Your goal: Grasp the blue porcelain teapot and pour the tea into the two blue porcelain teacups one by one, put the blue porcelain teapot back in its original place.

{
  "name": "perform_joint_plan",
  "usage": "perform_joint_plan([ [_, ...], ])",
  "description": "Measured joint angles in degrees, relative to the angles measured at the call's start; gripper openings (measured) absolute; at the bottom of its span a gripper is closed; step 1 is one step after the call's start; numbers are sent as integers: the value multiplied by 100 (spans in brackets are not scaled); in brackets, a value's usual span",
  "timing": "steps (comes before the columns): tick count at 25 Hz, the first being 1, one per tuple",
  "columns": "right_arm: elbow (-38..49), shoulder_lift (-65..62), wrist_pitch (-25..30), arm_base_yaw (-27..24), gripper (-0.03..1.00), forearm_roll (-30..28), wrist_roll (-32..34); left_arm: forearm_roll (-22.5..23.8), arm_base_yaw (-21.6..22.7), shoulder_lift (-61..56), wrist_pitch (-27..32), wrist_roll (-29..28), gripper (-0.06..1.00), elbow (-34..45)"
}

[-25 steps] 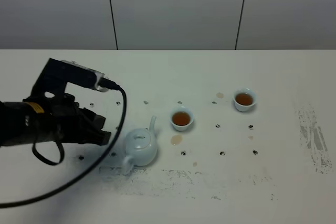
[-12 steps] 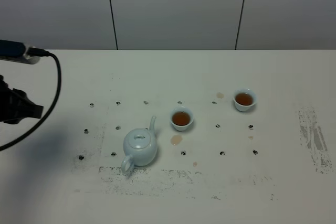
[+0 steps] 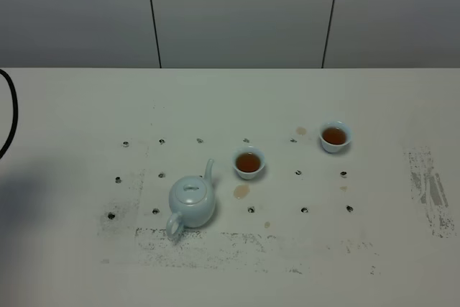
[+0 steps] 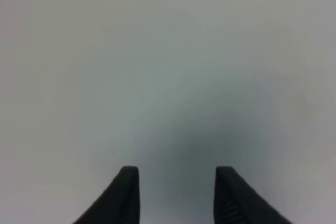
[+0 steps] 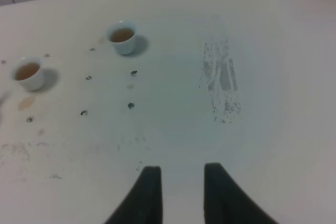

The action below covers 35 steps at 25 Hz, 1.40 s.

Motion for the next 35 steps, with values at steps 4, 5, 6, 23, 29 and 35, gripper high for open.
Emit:
perform_joint_plan([
  [4, 0, 0, 0, 0, 22, 0, 0, 60, -285, -586, 37, -522, 40, 139],
  [5, 0, 0, 0, 0, 22, 0, 0, 60, -380, -752, 65, -638, 40, 244],
  [6, 0, 0, 0, 0, 22, 0, 0, 53, -470, -954, 78, -747, 40, 375],
  [23, 0, 0, 0, 0, 22, 0, 0, 200, -1233, -5282, 3045, -1439, 40, 2066],
  [29, 0, 0, 0, 0, 22, 0, 0, 339, -1233, -6051, 3831, -2018, 40, 2235],
  [35, 0, 0, 0, 0, 22, 0, 0, 231, -1233, -6650, 3802, -2151, 40, 2609],
])
